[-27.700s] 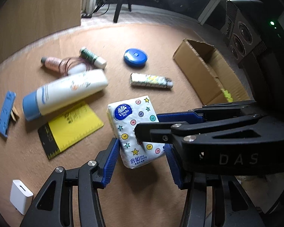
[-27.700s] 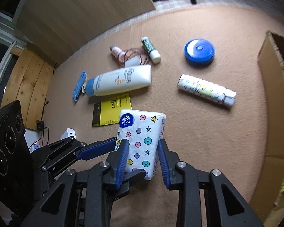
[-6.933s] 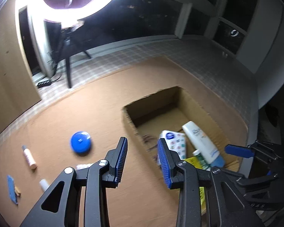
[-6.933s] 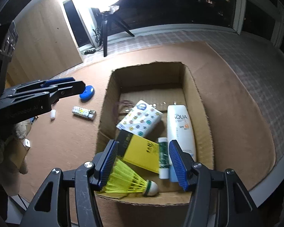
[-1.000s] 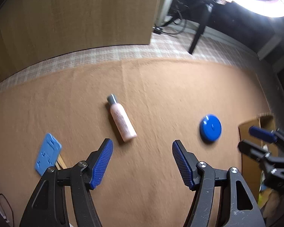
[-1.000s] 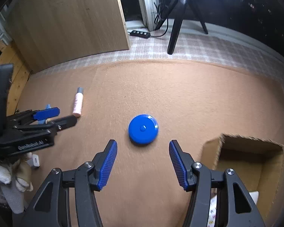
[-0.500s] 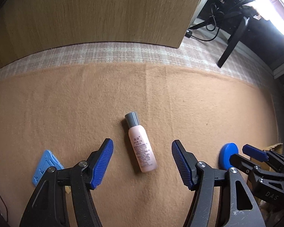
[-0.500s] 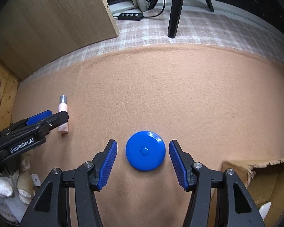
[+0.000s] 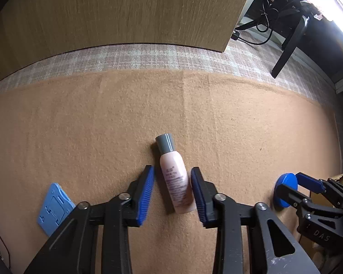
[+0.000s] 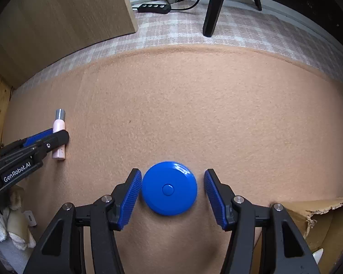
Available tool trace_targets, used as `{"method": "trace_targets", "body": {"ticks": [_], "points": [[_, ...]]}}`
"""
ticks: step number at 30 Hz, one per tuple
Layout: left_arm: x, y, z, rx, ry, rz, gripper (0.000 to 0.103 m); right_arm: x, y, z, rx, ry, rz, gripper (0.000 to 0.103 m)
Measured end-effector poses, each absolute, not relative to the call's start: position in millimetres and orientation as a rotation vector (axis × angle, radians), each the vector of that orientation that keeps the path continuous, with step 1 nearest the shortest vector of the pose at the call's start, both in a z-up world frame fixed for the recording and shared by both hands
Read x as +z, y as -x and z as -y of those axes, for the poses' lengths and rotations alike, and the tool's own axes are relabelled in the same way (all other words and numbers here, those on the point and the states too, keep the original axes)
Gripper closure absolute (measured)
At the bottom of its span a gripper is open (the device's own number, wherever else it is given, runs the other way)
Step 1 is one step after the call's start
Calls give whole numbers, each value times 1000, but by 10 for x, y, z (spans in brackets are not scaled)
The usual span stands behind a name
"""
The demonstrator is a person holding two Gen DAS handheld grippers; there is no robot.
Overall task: Organize objects
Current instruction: 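Close the right tool on the blue tape measure while the left tool grasps the pink bottle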
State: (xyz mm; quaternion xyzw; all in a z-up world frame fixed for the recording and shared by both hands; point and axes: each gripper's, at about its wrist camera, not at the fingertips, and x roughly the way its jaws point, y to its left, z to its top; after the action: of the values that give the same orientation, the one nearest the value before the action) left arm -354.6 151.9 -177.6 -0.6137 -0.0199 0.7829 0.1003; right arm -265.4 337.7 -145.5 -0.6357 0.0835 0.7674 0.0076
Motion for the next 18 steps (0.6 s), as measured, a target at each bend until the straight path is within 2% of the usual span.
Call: {"method": "trace_targets", "body": {"ticks": [5,8,18], "points": [[-1785,3548,-1531,2323,1808,43,82,-1489,2647,-3293,2396,1981,-165,50],[-1769,3541,-1512,2325,1801,46,82,-1513,2661,-3191,2396,1976,-116,56],[-1705,3407,-1479,2322,1786,51,82,-1468,2487,-3199,2426,1949,-169,57]]}}
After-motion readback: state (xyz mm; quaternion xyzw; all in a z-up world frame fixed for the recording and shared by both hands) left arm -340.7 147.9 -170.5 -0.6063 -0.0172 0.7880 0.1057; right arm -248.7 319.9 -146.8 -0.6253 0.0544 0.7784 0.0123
